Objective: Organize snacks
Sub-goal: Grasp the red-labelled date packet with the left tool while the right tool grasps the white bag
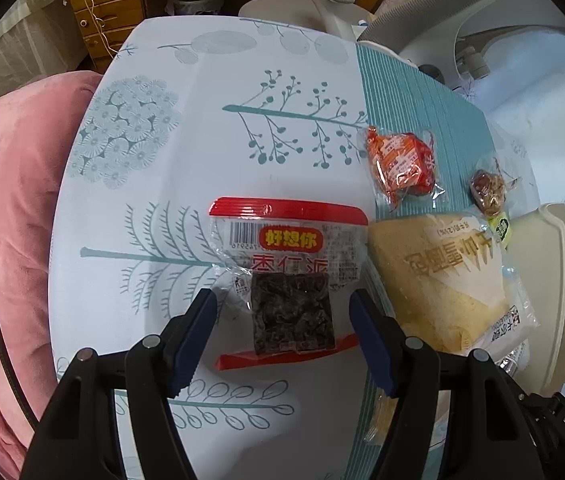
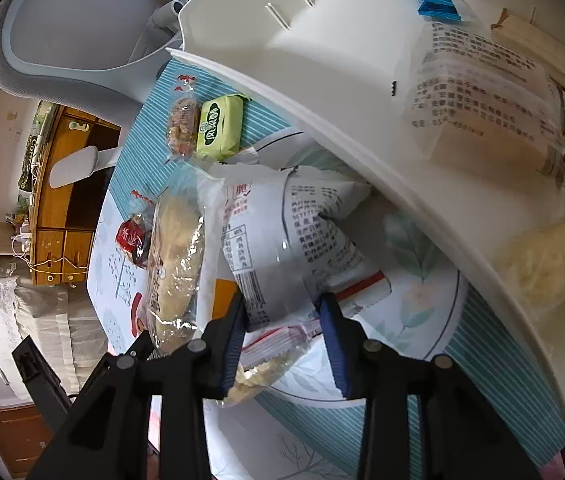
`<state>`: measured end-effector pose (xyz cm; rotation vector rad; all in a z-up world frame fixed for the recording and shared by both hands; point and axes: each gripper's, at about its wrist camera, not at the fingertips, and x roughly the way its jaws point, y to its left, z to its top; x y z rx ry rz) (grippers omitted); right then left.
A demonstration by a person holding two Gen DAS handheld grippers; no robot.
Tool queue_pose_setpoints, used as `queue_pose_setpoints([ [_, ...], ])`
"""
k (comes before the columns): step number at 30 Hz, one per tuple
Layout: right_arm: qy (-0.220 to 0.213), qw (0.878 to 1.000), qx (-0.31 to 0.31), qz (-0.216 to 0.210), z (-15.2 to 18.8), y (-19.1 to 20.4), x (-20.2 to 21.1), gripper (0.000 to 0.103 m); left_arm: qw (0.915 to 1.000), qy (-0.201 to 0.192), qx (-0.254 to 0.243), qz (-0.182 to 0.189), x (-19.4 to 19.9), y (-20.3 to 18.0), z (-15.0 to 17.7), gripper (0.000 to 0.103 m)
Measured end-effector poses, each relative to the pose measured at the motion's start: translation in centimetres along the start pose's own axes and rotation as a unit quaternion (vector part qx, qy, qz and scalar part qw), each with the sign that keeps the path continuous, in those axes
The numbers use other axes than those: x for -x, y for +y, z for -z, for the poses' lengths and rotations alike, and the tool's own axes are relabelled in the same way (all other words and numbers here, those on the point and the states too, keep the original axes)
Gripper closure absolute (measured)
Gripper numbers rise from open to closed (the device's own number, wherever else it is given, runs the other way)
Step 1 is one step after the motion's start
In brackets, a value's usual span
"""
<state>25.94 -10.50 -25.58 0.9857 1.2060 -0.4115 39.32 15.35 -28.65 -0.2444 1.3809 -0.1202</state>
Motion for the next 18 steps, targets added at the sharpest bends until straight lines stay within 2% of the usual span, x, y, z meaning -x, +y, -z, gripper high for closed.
queue_pose_setpoints([
  [1,0.002,1.0,-0.001,0.001,0.0,-0.1,0.1,0.067,1.0,-0.002,-0.002,-0.003,0.0,-0.1,0.0,0.038],
  [3,0.005,1.0,-0.004,0.0,0.0,-0.3,0.3,0.067,0.9999,-0.006,-0.006,-0.01,-0.1,-0.3,0.0,0.049],
  [4,0.008,1.0,-0.006,0.0,0.1,-0.5,0.4,0.067,0.9998,-0.007,-0.008,-0.013,-0.2,-0.4,-0.1,0.051],
  [6,0.014,1.0,-0.009,0.001,0.2,-0.7,0.6,0.067,0.9999,-0.006,-0.01,-0.007,-0.2,-0.5,-0.2,0.058],
  [11,0.024,1.0,-0.017,-0.003,0.8,-1.2,1.2,0.067,0.9999,-0.009,-0.011,0.001,0.4,-0.4,-0.2,0.064],
  [18,0.041,0.999,-0.022,-0.009,2.0,-1.4,2.3,0.067,0.9997,-0.003,0.01,0.021,2.1,0.7,0.9,0.065],
])
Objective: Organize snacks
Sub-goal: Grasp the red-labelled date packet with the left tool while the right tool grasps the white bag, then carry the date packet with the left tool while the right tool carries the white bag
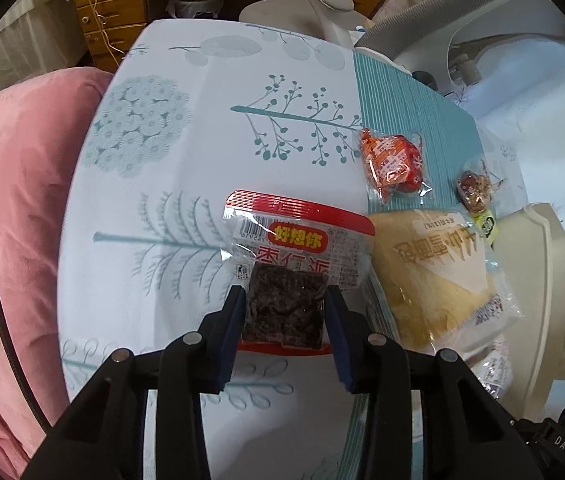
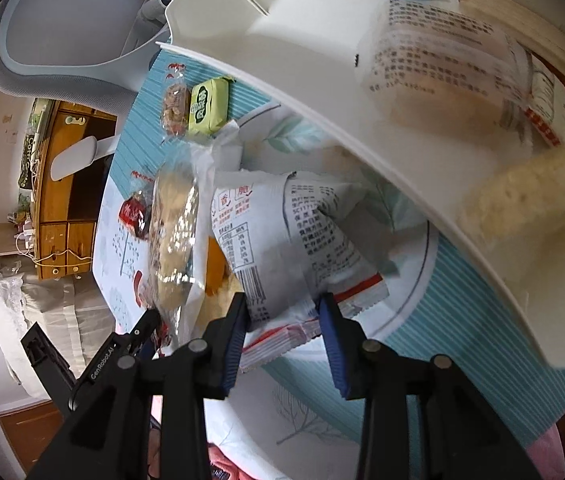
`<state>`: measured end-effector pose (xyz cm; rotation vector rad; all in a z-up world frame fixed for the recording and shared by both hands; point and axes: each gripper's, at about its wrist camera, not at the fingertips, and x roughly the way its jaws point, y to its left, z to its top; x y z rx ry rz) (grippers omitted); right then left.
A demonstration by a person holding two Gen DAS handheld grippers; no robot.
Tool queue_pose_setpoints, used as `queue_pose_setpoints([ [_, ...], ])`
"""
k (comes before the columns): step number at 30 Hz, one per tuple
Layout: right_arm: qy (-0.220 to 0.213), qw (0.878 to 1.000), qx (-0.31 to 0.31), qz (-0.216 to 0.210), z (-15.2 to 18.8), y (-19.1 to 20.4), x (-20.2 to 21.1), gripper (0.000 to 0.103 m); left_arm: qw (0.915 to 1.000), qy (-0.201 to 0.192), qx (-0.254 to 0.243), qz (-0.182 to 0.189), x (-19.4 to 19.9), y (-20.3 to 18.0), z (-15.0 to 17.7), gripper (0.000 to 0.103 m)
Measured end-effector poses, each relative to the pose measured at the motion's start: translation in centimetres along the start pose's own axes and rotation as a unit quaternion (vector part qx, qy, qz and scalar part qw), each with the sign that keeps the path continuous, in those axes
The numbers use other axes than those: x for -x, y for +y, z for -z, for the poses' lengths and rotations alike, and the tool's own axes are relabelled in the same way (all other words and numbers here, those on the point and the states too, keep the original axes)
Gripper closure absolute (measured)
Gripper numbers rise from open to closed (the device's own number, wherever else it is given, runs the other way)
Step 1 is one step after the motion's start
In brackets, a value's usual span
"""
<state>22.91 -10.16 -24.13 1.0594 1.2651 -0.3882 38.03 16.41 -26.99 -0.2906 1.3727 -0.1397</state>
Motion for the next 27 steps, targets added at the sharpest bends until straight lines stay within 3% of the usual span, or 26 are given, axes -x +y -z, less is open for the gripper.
queue_pose_setpoints([
  [10,0.011,1.0,0.018,-0.022,3.1,0.1,2.8,0.068,0.9999,-0.007,-0.002,0.016,5.1,0.7,4.3,0.065],
  [20,-0.01,0.994,0.107,-0.03,7.4,-0.4,6.4,0.069,0.999,-0.016,-0.018,0.039,10.2,1.2,11.0,0.065],
  [27,-0.029,0.981,0.192,-0.022,9.5,-1.7,8.2,0.069,0.9977,-0.023,-0.023,0.06,12.6,0.8,14.8,0.065],
])
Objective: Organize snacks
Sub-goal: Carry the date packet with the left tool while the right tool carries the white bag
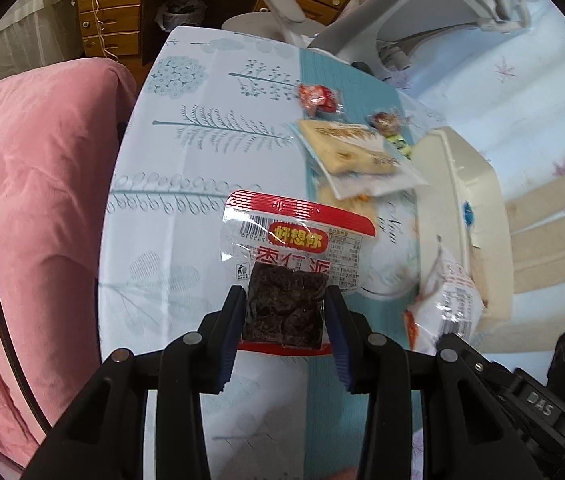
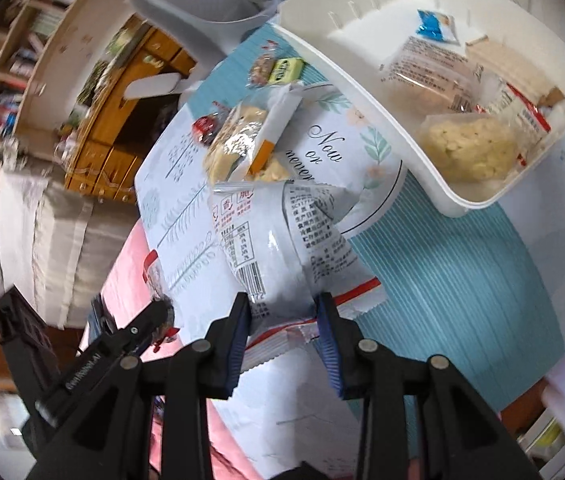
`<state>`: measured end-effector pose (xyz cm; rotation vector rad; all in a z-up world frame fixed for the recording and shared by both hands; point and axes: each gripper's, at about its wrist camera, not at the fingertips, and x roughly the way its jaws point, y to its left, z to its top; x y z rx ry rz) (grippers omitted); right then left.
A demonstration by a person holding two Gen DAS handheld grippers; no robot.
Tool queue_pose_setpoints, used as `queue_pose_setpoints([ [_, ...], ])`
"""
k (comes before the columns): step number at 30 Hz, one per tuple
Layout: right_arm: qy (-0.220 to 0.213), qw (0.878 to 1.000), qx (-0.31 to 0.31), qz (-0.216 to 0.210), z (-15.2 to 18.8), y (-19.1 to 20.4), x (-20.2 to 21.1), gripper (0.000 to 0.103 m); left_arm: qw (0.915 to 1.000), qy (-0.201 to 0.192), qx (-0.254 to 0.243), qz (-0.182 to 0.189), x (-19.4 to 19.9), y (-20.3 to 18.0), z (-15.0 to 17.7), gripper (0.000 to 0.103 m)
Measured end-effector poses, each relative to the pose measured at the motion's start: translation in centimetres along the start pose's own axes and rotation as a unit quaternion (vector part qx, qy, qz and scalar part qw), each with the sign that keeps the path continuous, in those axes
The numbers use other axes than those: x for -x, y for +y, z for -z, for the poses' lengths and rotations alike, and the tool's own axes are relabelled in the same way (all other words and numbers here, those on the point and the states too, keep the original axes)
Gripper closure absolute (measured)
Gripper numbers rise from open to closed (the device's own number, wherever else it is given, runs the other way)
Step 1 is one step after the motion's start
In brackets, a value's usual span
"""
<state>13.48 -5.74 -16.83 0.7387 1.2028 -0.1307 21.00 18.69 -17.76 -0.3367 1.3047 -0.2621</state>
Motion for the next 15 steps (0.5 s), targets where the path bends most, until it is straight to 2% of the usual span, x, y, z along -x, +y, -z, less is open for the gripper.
queue_pose_setpoints([
  [10,-0.039,0.996,0.075,0.002,0.1,-1.8,3.8,0.07,0.9974,-0.018,-0.006,0.07,2.6,-3.6,3.8,0.065],
  [15,-0.062,0.992,0.114,0.003,-0.8,-3.3,6.1,0.07,0.9951,-0.039,-0.003,0.09,3.4,-6.0,4.5,0.065],
])
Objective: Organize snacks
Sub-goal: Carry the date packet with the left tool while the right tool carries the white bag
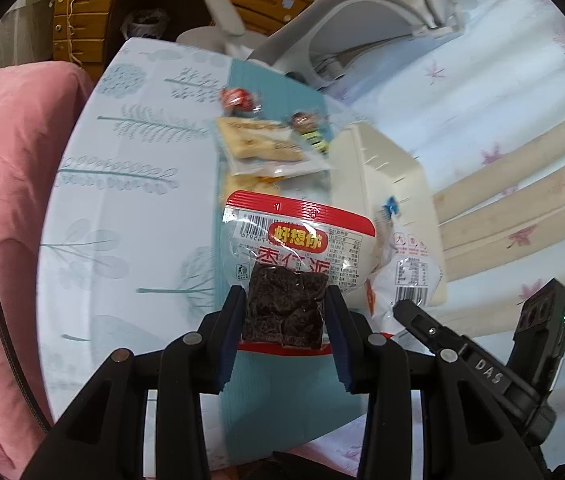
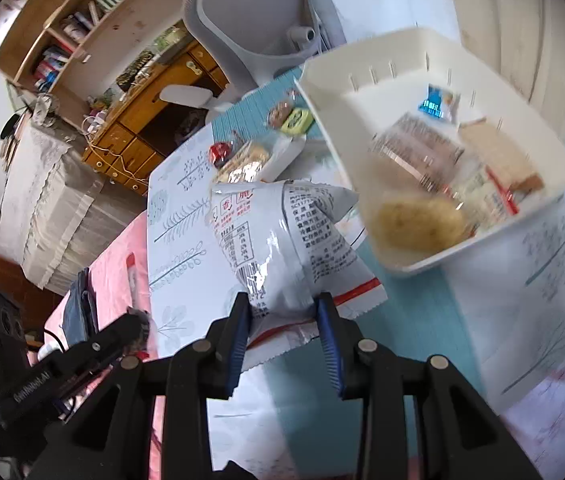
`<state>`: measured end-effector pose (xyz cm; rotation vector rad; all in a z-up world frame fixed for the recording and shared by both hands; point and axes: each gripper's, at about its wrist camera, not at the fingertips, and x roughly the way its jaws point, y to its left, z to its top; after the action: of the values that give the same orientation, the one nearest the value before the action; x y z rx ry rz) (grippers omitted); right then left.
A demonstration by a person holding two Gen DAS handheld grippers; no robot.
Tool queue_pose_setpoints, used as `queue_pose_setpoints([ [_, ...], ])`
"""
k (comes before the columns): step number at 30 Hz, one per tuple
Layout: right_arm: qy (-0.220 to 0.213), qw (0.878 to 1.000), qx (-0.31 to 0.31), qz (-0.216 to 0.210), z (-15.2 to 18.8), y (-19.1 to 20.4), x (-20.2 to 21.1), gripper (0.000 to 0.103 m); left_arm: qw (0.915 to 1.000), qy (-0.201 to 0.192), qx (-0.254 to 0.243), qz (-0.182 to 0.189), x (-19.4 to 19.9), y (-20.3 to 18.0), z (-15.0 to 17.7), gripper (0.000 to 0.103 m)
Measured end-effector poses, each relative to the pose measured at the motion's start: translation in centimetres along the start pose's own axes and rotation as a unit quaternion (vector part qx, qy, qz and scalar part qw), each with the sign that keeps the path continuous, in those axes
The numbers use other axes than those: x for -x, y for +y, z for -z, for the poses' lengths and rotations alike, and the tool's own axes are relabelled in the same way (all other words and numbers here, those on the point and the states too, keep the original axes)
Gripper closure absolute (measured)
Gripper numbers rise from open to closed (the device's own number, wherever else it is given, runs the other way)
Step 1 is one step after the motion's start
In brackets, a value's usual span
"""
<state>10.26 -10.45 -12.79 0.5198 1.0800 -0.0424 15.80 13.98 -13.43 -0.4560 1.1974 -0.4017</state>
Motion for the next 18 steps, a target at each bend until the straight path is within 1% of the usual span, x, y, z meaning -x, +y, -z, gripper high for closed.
queue_pose_setpoints([
  [6,-0.021,0.999,0.049,0.002,-1.1,-2.1,2.1,0.07,0.9996,-0.027,-0.007,-0.001,-0.1,-4.2,0.2,0.065],
  [10,-0.031,0.996,0.079,0.005,-2.7,-4.0,3.6,0.069,0.999,-0.041,-0.017,-0.004,-0.8,-7.5,0.5,0.065],
  [18,-0.03,0.994,0.103,0.011,-5.5,-8.5,4.9,0.069,0.9984,-0.048,-0.027,-0.008,-3.7,-13.6,1.4,0.065],
])
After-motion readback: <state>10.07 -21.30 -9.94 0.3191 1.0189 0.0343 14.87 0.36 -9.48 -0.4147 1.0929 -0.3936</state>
